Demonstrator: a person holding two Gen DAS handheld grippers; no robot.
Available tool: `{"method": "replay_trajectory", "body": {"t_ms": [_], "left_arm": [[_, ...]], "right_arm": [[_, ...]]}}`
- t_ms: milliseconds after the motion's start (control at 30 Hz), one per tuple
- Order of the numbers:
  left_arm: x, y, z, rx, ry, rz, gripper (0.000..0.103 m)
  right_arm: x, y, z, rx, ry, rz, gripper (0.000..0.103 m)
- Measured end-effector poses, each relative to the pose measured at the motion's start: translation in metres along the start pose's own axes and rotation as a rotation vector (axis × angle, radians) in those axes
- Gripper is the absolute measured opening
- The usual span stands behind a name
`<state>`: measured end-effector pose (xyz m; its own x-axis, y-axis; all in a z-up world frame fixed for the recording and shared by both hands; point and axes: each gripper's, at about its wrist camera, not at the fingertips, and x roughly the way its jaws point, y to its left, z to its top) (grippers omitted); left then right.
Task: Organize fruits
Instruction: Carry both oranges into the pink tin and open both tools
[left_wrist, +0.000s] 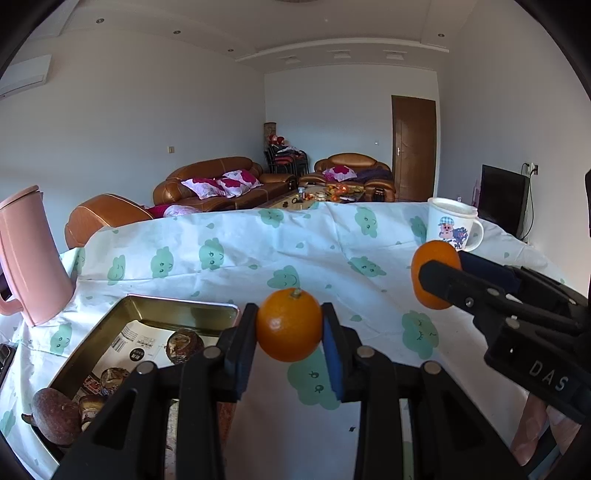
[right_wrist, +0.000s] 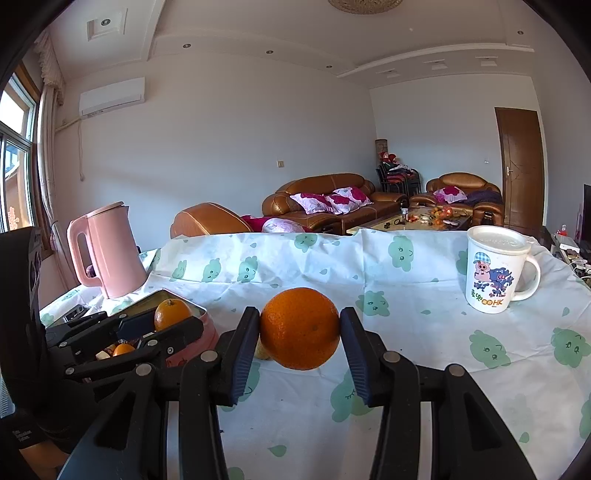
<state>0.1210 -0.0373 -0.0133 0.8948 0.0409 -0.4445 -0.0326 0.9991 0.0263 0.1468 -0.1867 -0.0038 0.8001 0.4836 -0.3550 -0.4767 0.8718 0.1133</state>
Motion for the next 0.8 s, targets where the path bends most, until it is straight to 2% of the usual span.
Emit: {"method": "replay_trajectory", "body": {"t_ms": [533,700,800], "left_arm": [[-0.015,0.001,-0.005,0.002,-0.029,0.0,0.035],[-0.022,0.02,-0.008,-0.025,0.0,-0.009,0.035],[-0.032,0.04,-0.007,-0.042,0.003,0.013,0.035]], "right_arm": [[-0.01,0.012,-0.002,-0.047,-0.029,-0.007,0.047],[-0.005,0.014,-0.002,-0.018,0.009,0.033,0.047],[-0.001,0.024,-0.002,0.001,0.032,0.068,0.047]]}}
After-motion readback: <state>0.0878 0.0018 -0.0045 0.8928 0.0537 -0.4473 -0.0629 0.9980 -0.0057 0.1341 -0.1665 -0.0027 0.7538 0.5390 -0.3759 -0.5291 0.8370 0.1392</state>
